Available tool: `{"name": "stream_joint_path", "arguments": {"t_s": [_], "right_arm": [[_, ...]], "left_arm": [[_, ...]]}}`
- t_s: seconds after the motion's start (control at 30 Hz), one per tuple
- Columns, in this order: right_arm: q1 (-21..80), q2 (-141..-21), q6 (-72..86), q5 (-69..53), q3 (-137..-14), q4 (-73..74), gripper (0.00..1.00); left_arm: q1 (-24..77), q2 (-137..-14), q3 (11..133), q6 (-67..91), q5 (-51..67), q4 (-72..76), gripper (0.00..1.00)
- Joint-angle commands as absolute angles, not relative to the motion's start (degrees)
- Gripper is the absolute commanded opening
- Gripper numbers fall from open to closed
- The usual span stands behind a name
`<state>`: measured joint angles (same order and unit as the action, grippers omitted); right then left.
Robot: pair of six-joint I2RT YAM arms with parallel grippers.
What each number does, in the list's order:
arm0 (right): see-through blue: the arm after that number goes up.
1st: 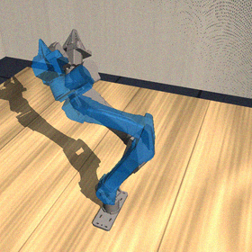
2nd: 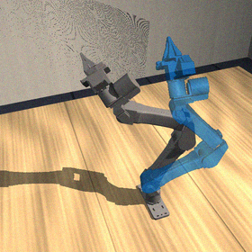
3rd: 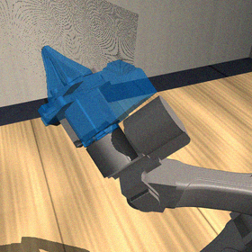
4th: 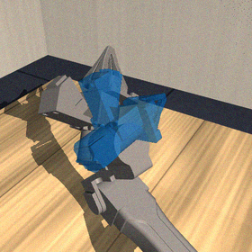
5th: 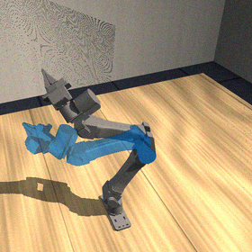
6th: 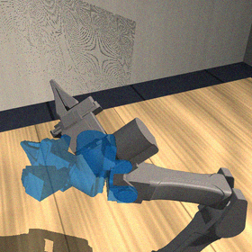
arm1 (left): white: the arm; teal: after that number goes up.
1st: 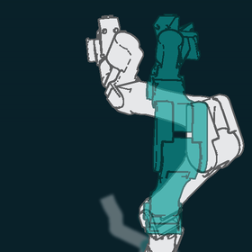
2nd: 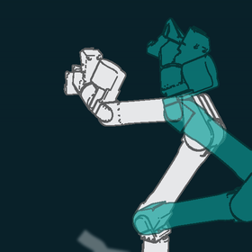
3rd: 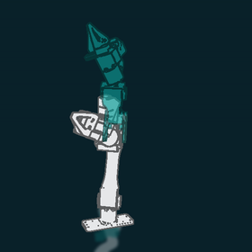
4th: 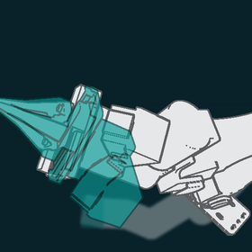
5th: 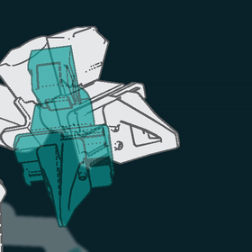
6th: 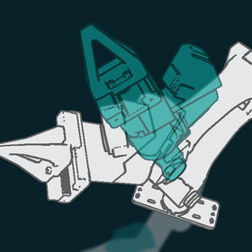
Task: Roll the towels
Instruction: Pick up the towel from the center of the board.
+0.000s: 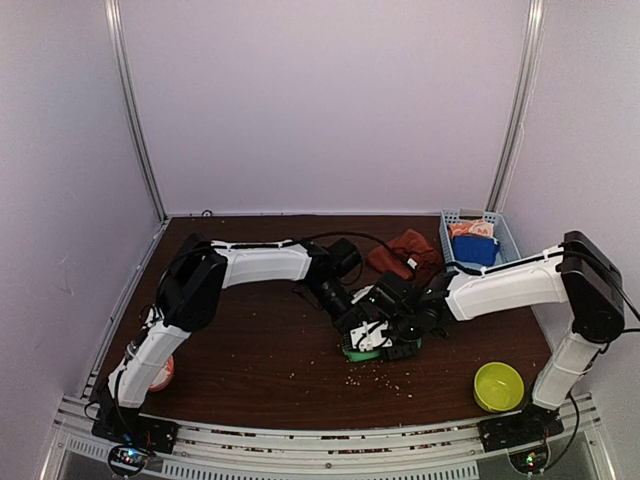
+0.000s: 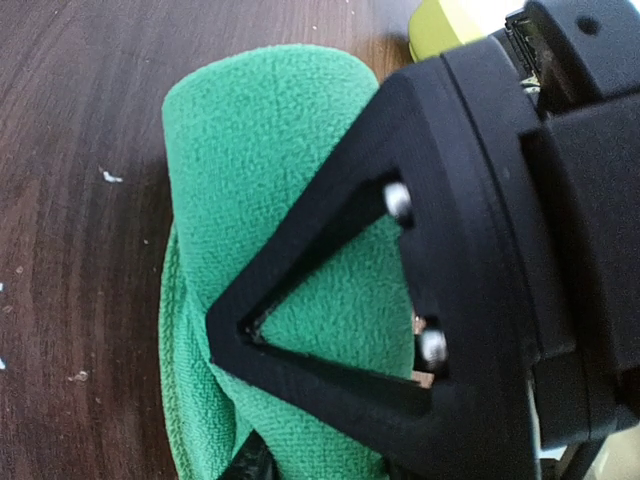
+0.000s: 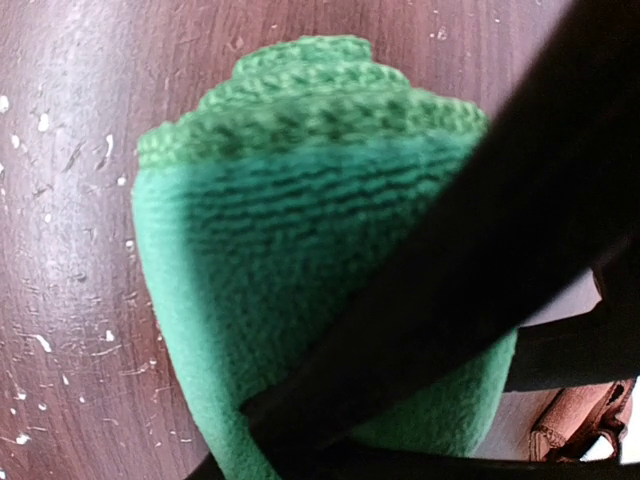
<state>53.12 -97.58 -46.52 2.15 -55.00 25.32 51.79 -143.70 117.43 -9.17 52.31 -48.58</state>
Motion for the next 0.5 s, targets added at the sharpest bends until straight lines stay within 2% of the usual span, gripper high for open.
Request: {"name": "stream_joint_path", "arguments": {"t_s": [0.0, 0.13, 0.17, 0.23, 0.27, 0.47], "right_arm": [[52.57, -102.57, -46.99, -2.06, -53.73, 31.72, 0.35], [52.62, -103.54, -47.18, -3.49, -54.4, 33.09, 0.27], [52.57, -103.77, -47.25, -3.7, -54.6, 33.44, 0.26], [52.48, -104.23, -47.4, -4.35, -54.94, 34.21, 0.25], [52.43, -104.4, -47.6, -4.7, -55.17, 34.61, 0.24], [51.54, -105.96, -48.24, -8.79, -57.31, 38.52, 0.21]], "left_arm": [[52.25, -146.02, 114.72, -10.08, 50.71, -55.84, 0.31], [52.21, -145.6, 114.21, -8.99, 48.71, -55.28, 0.42], [52.21, -145.14, 113.52, -8.17, 47.31, -54.47, 0.5], [52.08, -143.61, 111.82, -6.58, 44.54, -52.54, 0.94], [51.92, -143.02, 110.99, -6.18, 44.17, -51.72, 0.97], [49.45, -138.66, 104.94, -2.53, 42.82, -46.59, 0.98]]}}
